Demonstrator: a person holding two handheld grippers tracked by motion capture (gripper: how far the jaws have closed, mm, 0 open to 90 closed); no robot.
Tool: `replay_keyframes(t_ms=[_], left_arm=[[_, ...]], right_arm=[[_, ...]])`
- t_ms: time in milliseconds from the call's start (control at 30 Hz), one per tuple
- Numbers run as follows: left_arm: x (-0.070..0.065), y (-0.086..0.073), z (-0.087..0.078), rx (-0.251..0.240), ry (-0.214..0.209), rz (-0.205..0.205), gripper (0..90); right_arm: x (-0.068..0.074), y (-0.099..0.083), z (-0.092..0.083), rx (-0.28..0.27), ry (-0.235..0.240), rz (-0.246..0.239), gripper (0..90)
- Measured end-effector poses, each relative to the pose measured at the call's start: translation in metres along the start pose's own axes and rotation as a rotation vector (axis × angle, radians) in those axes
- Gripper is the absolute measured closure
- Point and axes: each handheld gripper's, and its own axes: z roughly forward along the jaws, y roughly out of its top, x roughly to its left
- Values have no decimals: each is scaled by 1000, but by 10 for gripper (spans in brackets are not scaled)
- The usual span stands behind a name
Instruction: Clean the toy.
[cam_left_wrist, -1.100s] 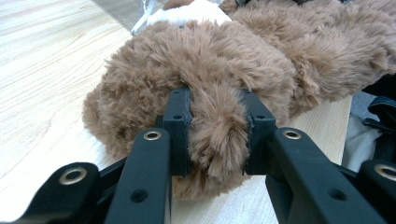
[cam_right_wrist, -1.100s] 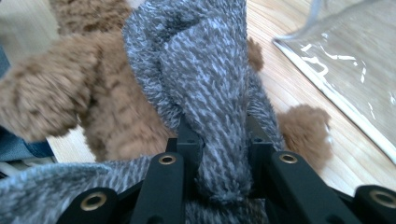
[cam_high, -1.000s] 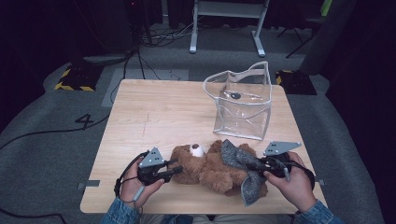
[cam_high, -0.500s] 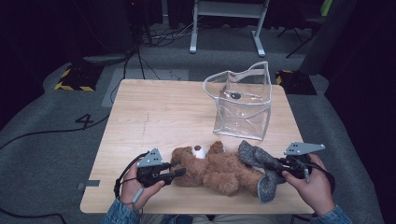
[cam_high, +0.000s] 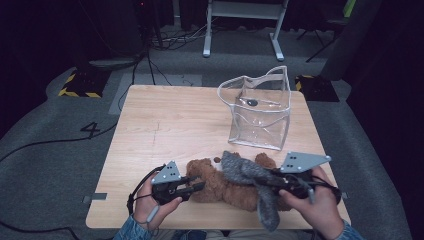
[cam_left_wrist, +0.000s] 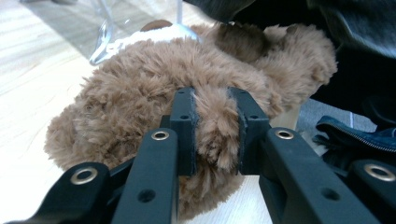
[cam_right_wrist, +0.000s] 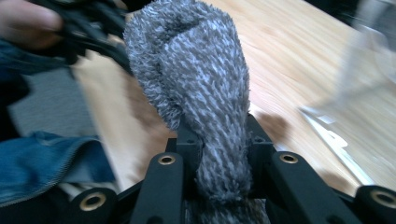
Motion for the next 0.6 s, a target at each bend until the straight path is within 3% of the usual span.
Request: replay_keyframes(t_ms=[167,333,533,600], left_arm=[[-6,4,1,-12,-8,13,758],[-5,3,1,-7,1,11,779],[-1,1,1,1,23,0,784],[1,0,1,-1,22,-11,785]], right_arm=[[27,20,28,4,81,-62,748],[41,18,65,59,146,-81,748],[36,4,79,103,135,-83,749],[31,-3,78,112,125,-59,749]])
